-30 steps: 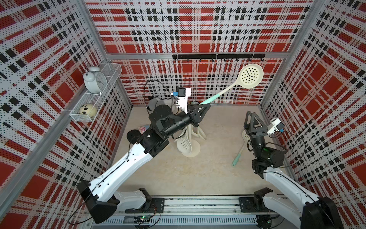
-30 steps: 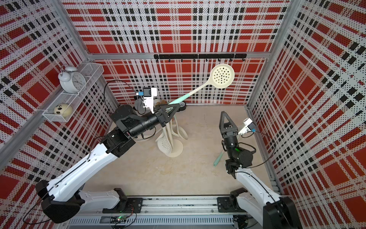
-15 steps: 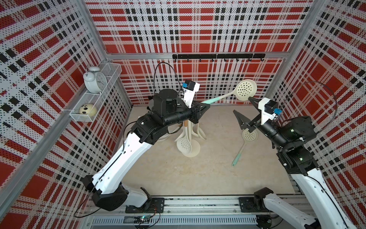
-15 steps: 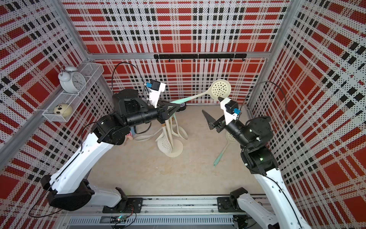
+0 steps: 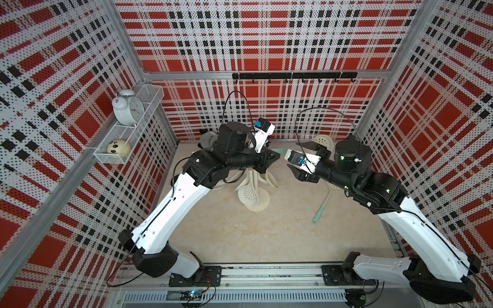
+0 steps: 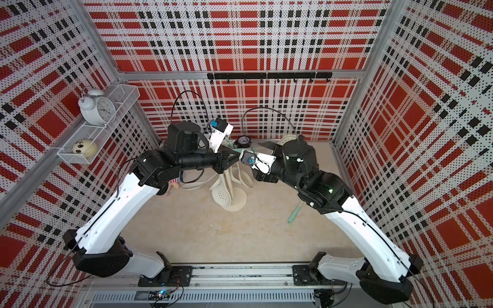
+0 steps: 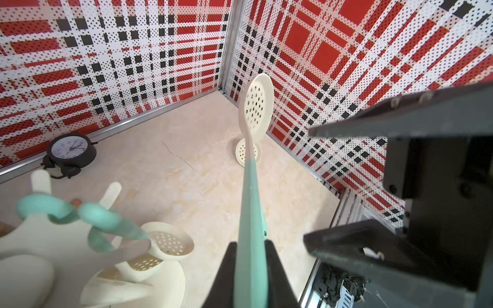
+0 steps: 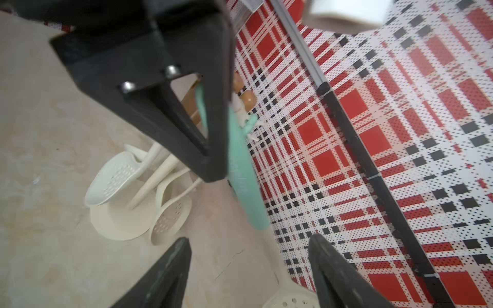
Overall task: Hang the skimmer on the kitchen utensil rack
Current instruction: Pick up the skimmer from the center of the board.
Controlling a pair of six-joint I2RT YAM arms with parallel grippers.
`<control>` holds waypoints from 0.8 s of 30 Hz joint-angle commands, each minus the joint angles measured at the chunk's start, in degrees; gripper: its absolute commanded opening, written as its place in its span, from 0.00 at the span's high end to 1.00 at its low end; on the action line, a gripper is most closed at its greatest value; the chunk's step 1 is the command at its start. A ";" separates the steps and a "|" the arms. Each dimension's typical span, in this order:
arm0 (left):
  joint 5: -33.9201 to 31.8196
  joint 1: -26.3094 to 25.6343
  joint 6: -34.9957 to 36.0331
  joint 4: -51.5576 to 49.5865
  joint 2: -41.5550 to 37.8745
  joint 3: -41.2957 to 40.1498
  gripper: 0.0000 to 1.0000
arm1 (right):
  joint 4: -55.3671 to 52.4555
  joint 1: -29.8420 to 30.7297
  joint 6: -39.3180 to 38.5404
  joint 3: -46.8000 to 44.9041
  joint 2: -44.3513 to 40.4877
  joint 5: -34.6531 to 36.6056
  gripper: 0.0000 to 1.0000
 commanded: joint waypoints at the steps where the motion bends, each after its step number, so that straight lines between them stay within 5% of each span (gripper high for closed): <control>1: 2.52 0.43 2.04 0.11 -0.21 2.13 1.00 | -2.52 2.27 -4.56 1.20 0.55 9.16 0.30; 19: 10.01 0.43 3.72 0.19 -2.53 -0.11 1.00 | 9.18 2.94 -5.30 -7.72 -2.71 8.98 0.61; 24: 10.27 0.69 3.75 0.35 -3.01 -1.26 1.00 | 9.39 2.94 -4.01 -8.36 -3.49 7.65 0.77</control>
